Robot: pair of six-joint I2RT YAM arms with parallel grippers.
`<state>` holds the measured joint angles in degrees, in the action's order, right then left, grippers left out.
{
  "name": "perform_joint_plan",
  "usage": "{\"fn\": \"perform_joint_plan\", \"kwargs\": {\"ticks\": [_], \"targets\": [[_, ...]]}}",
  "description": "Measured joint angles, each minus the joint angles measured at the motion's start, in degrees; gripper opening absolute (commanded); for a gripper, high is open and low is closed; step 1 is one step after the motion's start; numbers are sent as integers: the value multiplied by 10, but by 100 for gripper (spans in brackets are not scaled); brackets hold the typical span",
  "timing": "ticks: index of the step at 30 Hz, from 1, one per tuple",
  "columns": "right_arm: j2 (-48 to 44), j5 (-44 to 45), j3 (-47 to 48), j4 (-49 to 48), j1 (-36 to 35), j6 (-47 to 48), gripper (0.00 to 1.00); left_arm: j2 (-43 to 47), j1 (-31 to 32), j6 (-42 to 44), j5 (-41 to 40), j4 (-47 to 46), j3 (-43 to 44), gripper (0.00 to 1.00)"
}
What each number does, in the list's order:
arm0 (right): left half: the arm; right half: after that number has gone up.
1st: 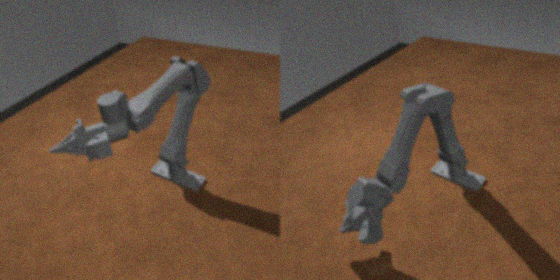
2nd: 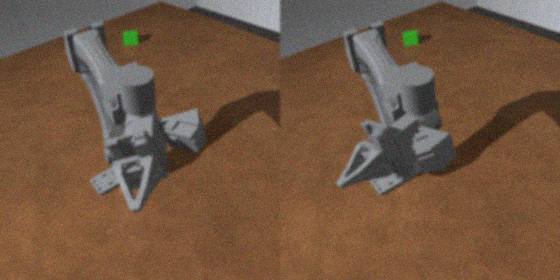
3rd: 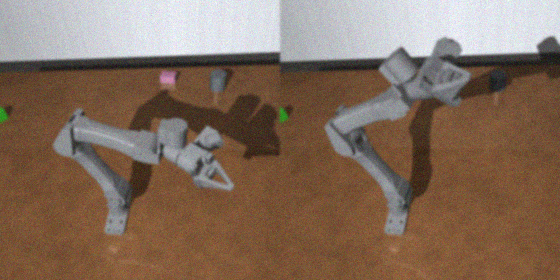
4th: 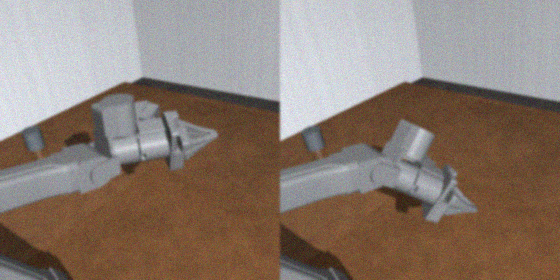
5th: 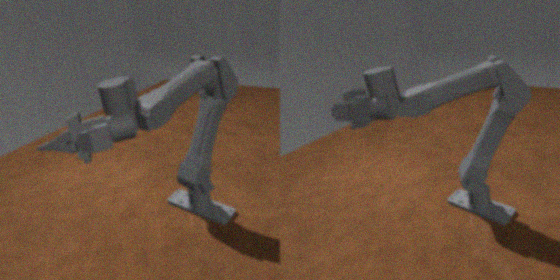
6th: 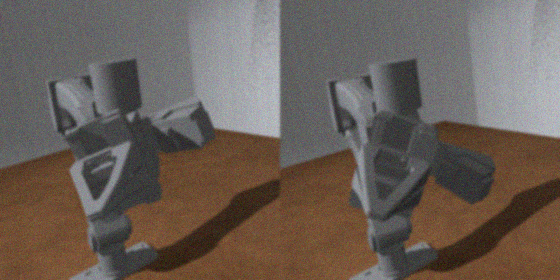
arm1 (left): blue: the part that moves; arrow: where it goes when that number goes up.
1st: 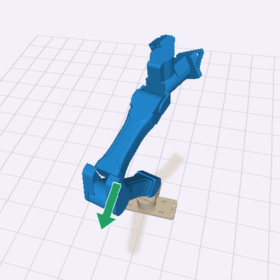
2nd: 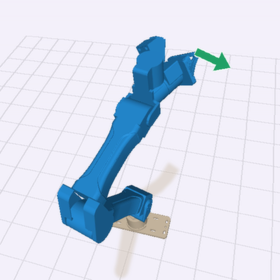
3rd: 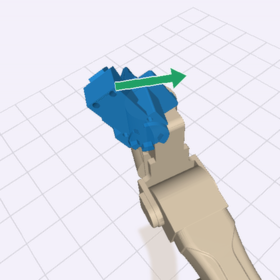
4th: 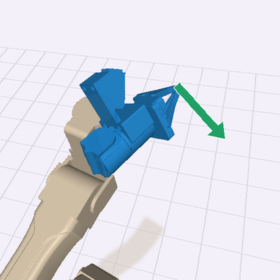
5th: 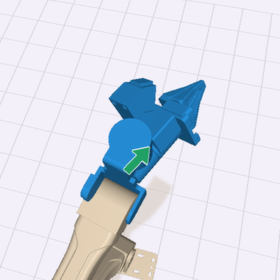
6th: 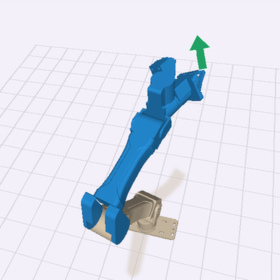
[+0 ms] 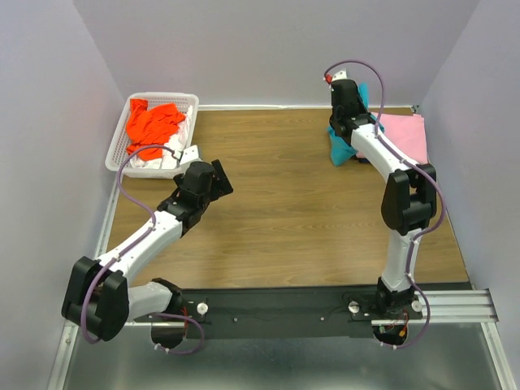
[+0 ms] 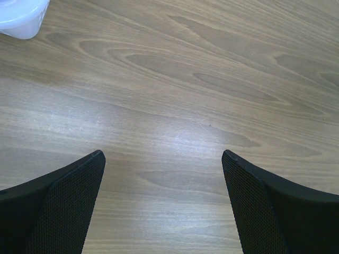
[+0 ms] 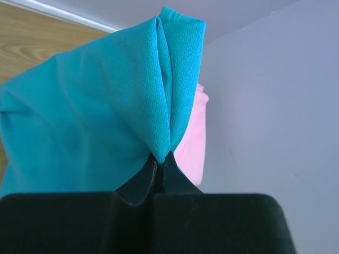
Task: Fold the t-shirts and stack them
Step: Neatly place the folded tshirt to the corner
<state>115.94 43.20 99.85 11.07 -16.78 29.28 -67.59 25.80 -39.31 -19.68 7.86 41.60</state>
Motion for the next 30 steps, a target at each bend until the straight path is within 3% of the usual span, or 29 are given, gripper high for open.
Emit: {"fn": "perform_joint_plan", "kwargs": {"ticks": [21, 30], "targets": [[-4, 28, 56, 1, 19, -1, 1, -5, -2, -9, -2, 5, 9, 98], [-50, 22, 56, 2, 22, -13, 1, -5, -2, -11, -1, 5, 11, 98]]}}
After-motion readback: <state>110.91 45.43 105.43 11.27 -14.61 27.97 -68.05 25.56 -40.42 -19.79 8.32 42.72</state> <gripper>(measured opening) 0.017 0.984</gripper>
